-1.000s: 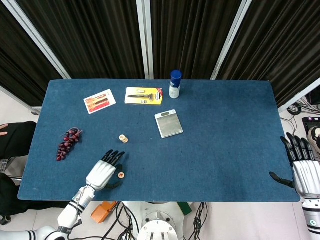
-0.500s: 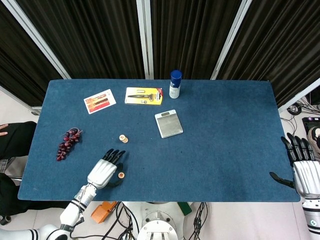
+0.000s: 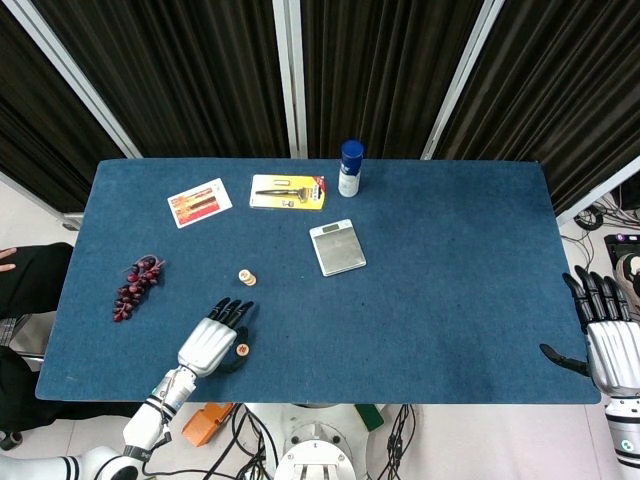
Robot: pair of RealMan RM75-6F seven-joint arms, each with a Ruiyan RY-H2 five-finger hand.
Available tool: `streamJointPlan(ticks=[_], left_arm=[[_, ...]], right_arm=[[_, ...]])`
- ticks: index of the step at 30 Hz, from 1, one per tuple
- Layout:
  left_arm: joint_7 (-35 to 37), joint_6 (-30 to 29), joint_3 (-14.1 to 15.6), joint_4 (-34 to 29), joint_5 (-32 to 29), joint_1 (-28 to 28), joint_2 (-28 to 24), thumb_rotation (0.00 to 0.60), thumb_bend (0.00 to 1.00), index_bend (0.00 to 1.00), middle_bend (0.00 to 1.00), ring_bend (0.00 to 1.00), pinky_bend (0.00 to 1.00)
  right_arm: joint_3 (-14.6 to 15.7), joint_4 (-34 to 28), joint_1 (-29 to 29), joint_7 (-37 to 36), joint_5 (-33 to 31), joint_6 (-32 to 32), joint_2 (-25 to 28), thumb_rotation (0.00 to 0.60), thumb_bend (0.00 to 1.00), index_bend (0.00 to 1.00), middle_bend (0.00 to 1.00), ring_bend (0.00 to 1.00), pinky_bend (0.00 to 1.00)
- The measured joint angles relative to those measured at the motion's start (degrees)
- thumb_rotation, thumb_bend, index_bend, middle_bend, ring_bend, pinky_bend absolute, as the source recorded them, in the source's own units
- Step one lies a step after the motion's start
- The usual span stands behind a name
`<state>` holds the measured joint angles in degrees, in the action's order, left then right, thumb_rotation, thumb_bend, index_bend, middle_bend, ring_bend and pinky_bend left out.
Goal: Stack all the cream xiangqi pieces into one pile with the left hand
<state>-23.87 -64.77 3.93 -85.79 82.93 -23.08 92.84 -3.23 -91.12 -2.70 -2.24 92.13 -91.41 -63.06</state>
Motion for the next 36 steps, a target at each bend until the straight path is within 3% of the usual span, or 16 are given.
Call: streamJointPlan(ticks=[11,19,25,31,36], left_arm=[[0.7,-0.1,-0.2,-0.1,0.5,0.1,-0.4,0.572,0.35,0.52,0.00,0.00,0.00],[1.7,0.3,-1.8,-2.8,0.7,-1.1,-2.9,0.575,0.36,0.53,0.00,0.00,0.00],[3.4,1.3,-6.6,-6.5,-1.6,-3.4,-6.4,0.576,0.37,0.53,0.00,0.00,0.00],[5.7,5.8,-12.8,-7.6,-9.4,-7.3,-8.1,0.574,0.37,0.53,0.00,0.00,0.00],[5.7,9.6,-15.8,-5.5,-16.4,-10.6,-7.4,0.575,0.37,0.53,0.00,0.00,0.00]], right_arm=[[0.0,-0.2,0.0,0.2,0.2,-0.1,0.0,0.600,0.10,0.00,0.00,0.00,0.05],[0.0,-0.4,0.1,0.5,0.4,-0.3,0.3,0.600,0.10,0.00,0.00,0.00,0.05],[0.0,-0.4,0.0,0.5,0.3,-0.1,0.2,0.600,0.10,0.00,0.00,0.00,0.05],[-0.1,-0.5,-0.1,0.7,0.1,0.2,0.2,0.600,0.10,0.00,0.00,0.00,0.05],[-0.1,-0.5,0.0,0.7,-0.2,0.3,0.1,0.600,0.10,0.00,0.00,0.00,0.05]])
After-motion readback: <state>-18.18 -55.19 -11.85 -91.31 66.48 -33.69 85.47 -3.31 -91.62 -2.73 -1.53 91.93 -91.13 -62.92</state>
